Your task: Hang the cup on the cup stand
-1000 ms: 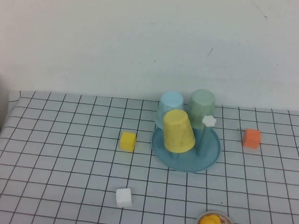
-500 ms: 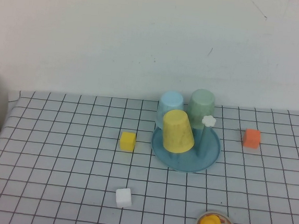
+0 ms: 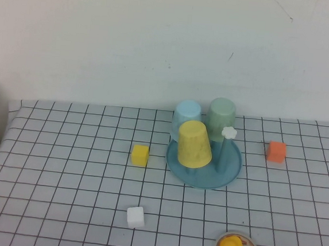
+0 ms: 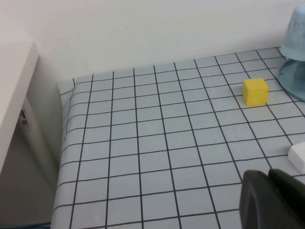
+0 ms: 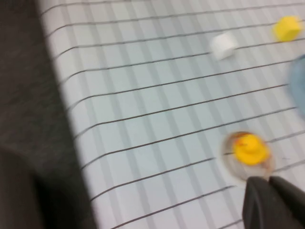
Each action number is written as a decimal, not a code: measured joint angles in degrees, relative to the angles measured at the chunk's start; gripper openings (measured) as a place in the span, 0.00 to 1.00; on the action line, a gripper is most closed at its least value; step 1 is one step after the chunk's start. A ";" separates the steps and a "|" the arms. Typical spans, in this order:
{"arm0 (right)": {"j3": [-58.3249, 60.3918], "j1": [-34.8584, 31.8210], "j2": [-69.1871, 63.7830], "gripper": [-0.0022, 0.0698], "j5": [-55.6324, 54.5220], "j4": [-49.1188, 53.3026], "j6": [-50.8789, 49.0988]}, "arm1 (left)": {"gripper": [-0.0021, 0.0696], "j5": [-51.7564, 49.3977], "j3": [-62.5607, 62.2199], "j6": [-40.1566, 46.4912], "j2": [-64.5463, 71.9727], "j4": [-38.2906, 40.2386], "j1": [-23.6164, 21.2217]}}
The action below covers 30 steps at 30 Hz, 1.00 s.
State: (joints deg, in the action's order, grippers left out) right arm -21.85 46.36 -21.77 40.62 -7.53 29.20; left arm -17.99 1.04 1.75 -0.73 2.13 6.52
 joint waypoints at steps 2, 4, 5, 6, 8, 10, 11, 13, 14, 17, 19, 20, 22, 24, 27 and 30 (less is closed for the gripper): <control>0.14 -3.42 1.34 0.03 -0.67 -0.13 0.85 | 0.03 0.00 0.00 0.00 0.00 0.00 0.00; 0.76 -7.79 2.29 0.03 -2.92 -0.25 1.22 | 0.03 0.00 0.00 0.00 0.00 0.00 0.00; 1.38 -10.54 2.88 0.03 -4.59 -0.25 1.31 | 0.03 0.00 0.00 0.00 0.00 0.00 0.00; 2.22 -13.53 3.61 0.03 -6.58 -0.25 1.36 | 0.03 0.00 0.00 0.00 0.00 0.00 0.00; 4.12 -19.80 5.21 0.03 -10.67 -0.14 1.46 | 0.03 0.00 0.00 0.00 0.00 0.00 0.00; 6.54 -25.40 7.52 0.03 -14.87 -0.14 1.46 | 0.03 0.00 0.00 0.00 0.00 0.00 0.00; 7.85 -28.37 8.92 0.03 -17.23 -0.14 1.46 | 0.03 0.00 0.00 0.00 0.00 0.00 0.00; 10.26 -33.31 11.64 0.03 -21.33 -0.14 1.46 | 0.03 0.00 0.00 0.03 0.00 0.00 0.00; 11.65 -35.71 13.28 0.03 -23.31 -0.14 1.46 | 0.03 0.00 0.00 0.03 0.00 0.00 0.00; 15.67 -41.01 17.83 0.03 -27.63 -0.14 1.46 | 0.03 0.00 0.00 0.03 -0.02 0.00 0.00; 18.57 -43.52 20.53 0.03 -29.21 -0.14 1.46 | 0.03 0.00 0.00 0.03 -0.02 0.00 0.00; 20.06 -44.45 21.56 0.03 -29.58 -0.14 1.46 | 0.03 0.00 0.00 0.03 -0.02 0.00 0.00; 22.36 -45.61 22.22 0.03 -29.94 -0.14 1.46 | 0.03 0.00 0.00 0.03 -0.02 0.00 0.00; 23.29 -45.94 22.48 0.03 -28.18 -0.14 1.46 | 0.03 0.00 0.00 0.03 -0.02 0.00 0.00; 23.40 -45.94 22.47 0.03 -23.05 -0.14 1.46 | 0.03 0.00 0.00 0.03 -0.02 0.00 0.00; 23.19 -45.94 22.47 0.03 -21.54 -0.27 1.46 | 0.03 0.00 0.00 0.03 -0.02 0.00 0.00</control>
State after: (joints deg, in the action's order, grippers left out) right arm 1.33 0.42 0.70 19.08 -7.80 30.66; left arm -17.99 1.04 1.78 -0.76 2.13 6.52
